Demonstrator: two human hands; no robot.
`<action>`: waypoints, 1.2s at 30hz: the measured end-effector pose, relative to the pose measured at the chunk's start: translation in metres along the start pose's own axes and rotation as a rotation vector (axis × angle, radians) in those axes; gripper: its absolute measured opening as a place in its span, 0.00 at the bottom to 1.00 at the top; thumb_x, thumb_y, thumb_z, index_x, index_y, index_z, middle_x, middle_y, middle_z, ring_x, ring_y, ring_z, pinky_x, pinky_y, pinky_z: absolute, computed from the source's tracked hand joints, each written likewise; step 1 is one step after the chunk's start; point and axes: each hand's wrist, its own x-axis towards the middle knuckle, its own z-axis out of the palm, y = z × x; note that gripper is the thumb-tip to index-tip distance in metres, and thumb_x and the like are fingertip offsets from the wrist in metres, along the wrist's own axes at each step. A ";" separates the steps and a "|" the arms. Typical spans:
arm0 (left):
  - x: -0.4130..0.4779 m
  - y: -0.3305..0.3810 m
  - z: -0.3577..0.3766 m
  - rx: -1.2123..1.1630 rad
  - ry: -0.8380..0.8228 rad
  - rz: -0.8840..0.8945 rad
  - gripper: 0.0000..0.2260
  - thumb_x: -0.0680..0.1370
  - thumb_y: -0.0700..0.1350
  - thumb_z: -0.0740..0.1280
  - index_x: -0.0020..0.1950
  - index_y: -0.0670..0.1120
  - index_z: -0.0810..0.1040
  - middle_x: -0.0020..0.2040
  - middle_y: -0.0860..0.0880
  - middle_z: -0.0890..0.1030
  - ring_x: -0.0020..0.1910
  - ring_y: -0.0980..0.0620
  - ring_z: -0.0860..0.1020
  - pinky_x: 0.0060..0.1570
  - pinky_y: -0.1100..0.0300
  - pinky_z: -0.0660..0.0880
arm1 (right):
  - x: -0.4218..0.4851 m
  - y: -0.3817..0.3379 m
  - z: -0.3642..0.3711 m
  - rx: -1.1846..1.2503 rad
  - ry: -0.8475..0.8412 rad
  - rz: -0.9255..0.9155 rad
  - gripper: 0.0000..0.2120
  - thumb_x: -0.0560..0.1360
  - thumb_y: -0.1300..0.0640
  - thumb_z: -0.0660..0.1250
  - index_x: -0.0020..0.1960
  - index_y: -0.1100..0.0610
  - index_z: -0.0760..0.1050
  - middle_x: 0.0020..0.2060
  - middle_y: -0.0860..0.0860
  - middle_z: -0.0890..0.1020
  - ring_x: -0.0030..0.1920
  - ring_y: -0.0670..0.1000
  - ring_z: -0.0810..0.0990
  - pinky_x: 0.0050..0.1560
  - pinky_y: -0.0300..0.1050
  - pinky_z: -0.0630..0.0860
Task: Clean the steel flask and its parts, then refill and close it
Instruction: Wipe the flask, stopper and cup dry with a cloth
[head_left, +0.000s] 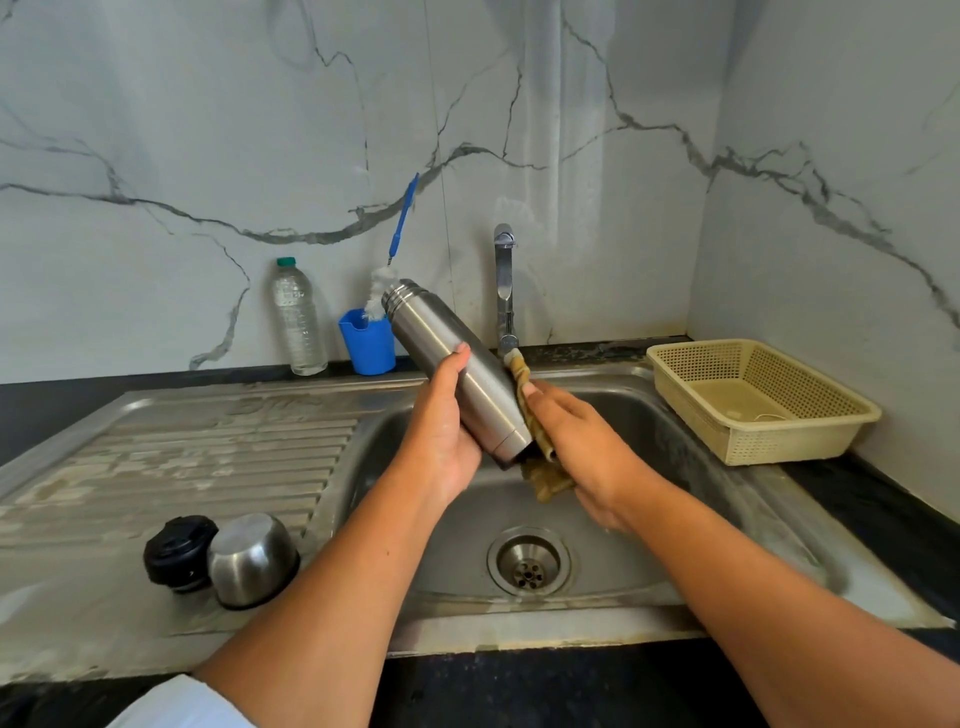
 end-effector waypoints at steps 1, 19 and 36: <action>-0.001 0.001 0.002 0.013 -0.008 -0.001 0.27 0.75 0.56 0.74 0.71 0.49 0.73 0.59 0.43 0.85 0.57 0.45 0.84 0.47 0.49 0.80 | -0.001 -0.001 -0.001 0.150 -0.044 0.076 0.20 0.83 0.41 0.60 0.66 0.53 0.78 0.53 0.61 0.85 0.51 0.61 0.83 0.59 0.65 0.78; 0.008 -0.012 0.003 0.211 -0.129 0.237 0.34 0.67 0.41 0.80 0.71 0.49 0.72 0.62 0.47 0.84 0.60 0.49 0.83 0.57 0.55 0.81 | 0.012 -0.006 -0.024 0.892 0.104 0.423 0.21 0.86 0.53 0.54 0.63 0.68 0.77 0.57 0.71 0.81 0.46 0.65 0.86 0.41 0.48 0.84; 0.002 -0.015 0.004 0.398 -0.004 0.355 0.26 0.67 0.42 0.83 0.62 0.50 0.79 0.56 0.49 0.86 0.57 0.50 0.84 0.62 0.45 0.80 | 0.021 0.022 -0.001 -0.046 0.137 -0.023 0.31 0.83 0.46 0.56 0.83 0.43 0.48 0.80 0.50 0.61 0.78 0.53 0.62 0.78 0.57 0.60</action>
